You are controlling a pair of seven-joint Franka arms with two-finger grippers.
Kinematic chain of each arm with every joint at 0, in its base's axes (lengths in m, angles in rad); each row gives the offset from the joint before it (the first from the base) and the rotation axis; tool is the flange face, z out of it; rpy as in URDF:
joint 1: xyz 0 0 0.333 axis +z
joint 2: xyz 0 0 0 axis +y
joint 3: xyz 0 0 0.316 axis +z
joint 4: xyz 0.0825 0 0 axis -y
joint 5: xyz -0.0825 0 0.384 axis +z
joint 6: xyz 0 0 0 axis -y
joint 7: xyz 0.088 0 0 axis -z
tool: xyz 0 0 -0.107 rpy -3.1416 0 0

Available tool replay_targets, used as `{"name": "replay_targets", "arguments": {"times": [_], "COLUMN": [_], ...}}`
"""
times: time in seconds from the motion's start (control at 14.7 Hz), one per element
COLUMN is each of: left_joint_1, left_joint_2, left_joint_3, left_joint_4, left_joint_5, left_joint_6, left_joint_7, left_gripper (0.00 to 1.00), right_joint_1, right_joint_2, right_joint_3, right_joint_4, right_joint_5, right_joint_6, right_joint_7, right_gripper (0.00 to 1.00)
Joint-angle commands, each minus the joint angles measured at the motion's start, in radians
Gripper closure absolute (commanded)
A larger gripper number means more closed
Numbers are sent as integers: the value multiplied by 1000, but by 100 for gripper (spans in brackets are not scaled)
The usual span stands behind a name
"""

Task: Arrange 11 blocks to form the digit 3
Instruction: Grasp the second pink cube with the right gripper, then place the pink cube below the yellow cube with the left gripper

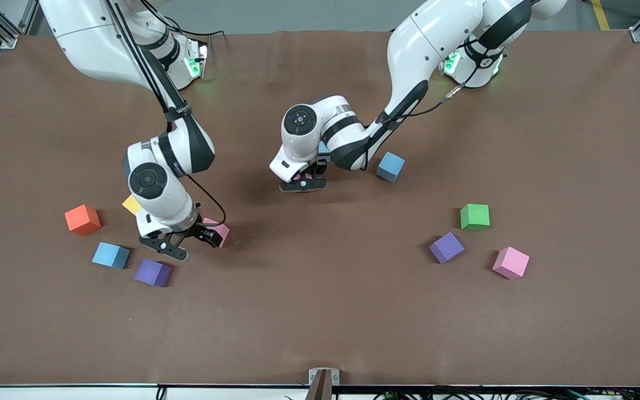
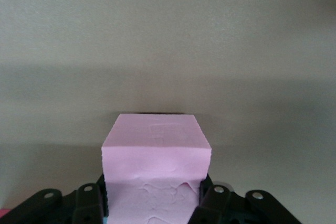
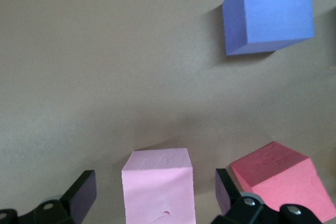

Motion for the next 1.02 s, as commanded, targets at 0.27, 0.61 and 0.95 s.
{"name": "replay_targets", "arguments": {"times": [0.27, 0.61, 0.95], "left_joint_1": [1, 3, 3], "left_joint_2": [-32, -33, -40], "left_joint_3": [-1, -21, -21], "left_joint_4": [-80, -92, -108], "left_joint_5": [20, 20, 20], "left_joint_6": [74, 74, 72], "left_joint_7": [-18, -18, -17], "left_gripper": [53, 53, 53], "right_joint_1": [13, 36, 30], "right_joint_2": [38, 44, 61], "right_joint_3": [6, 6, 6], "right_joint_4": [7, 2, -1], "right_joint_5": [-13, -14, -16], "right_joint_6": [-7, -9, -6], "right_joint_7": [-5, -7, -17], "right_gripper": [0, 0, 0]}}
